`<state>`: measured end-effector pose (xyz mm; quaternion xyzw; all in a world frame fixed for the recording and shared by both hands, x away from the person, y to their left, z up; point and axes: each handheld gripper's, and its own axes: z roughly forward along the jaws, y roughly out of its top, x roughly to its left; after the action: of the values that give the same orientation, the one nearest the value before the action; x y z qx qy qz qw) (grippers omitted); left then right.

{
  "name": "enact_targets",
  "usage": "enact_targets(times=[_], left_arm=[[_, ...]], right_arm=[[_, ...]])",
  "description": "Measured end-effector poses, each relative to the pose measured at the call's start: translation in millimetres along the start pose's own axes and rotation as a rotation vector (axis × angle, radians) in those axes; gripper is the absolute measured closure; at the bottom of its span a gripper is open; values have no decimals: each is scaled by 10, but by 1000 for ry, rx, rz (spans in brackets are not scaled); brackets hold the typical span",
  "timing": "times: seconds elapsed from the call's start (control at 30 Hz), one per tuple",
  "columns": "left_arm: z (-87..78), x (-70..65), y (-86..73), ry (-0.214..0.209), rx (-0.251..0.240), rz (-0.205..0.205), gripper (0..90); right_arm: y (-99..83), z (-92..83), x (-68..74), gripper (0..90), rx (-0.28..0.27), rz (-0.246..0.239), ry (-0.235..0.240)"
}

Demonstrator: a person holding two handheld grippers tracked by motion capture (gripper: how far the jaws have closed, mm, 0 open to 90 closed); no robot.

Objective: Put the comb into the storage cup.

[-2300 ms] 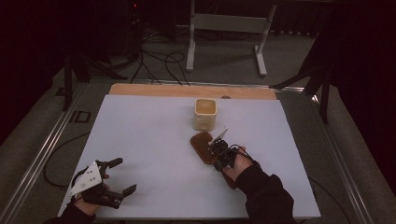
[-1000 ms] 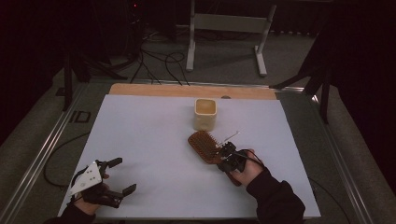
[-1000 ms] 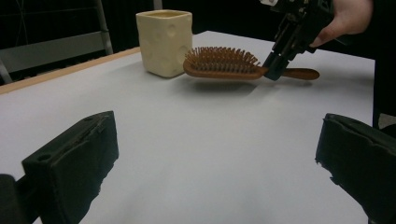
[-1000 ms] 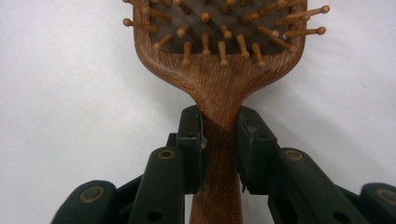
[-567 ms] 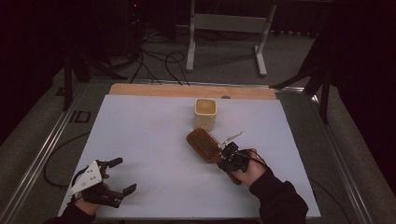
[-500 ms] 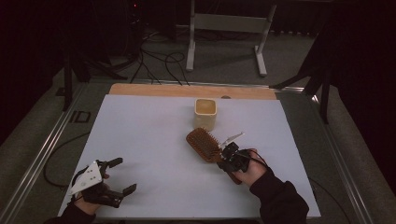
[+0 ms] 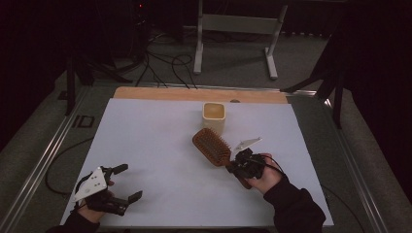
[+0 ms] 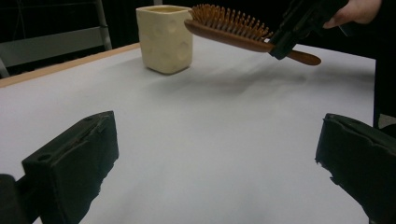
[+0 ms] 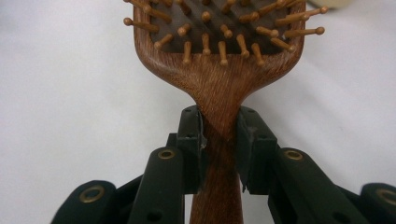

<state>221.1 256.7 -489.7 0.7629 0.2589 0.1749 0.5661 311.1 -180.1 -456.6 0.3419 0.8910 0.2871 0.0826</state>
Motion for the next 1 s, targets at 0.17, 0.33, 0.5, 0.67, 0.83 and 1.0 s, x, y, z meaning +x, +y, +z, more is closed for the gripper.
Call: enact_targets(times=[0.17, 0.33, 0.5, 0.67, 0.83, 1.0], left_arm=[[5, -1, 4, -1, 1, -1, 0], [14, 1, 3, -4, 0, -10, 0], [23, 5, 4, -7, 2, -12, 0], [25, 9, 8, -10, -2, -22, 0], [29, 28, 42, -3, -12, -36, 0], [53, 39, 103, 8, -14, -49, 0]], right_arm=[[-21, -67, 0, 732, -71, -7, 2], [-49, -97, -10, 732, -126, 6, 12], [-97, -62, 29, 732, -162, 3, -9], [-127, -50, 40, 732, -181, 8, -2], [-155, -78, 50, 732, -233, 9, 11], [-169, -132, 54, 732, -288, 10, 5]])
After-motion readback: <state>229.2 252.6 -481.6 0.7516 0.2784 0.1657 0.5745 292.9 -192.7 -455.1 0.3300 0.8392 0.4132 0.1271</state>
